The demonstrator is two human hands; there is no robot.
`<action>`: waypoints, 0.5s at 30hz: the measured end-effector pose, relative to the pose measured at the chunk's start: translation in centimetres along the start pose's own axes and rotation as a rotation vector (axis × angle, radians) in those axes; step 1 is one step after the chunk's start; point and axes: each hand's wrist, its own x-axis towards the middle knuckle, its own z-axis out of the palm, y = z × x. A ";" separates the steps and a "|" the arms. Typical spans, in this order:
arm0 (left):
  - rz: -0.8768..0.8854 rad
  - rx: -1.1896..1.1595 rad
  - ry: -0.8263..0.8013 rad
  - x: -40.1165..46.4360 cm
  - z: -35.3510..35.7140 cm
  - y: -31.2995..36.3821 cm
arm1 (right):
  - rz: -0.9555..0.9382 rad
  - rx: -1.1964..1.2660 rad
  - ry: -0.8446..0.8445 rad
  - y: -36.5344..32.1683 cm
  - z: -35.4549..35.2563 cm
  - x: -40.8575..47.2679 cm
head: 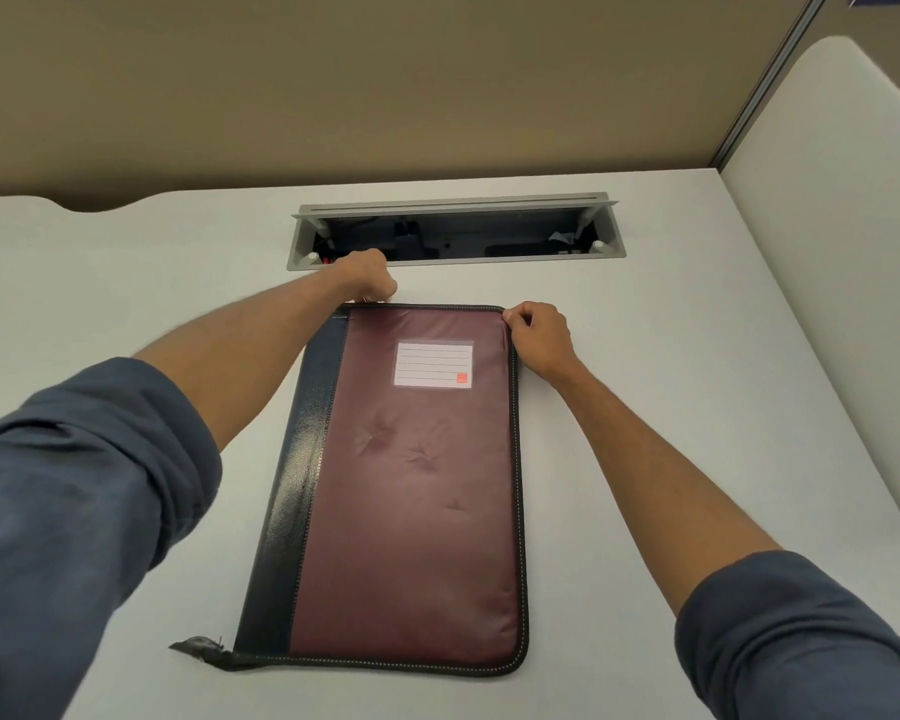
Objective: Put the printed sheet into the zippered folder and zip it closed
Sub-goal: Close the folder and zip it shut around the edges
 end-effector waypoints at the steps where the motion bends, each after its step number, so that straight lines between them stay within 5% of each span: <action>1: 0.009 0.003 0.009 0.0 0.0 0.2 | 0.002 0.006 0.006 0.0 0.0 0.0; 15: 0.055 -0.050 0.042 0.2 0.7 1.9 | 0.000 -0.011 0.008 0.0 0.2 0.0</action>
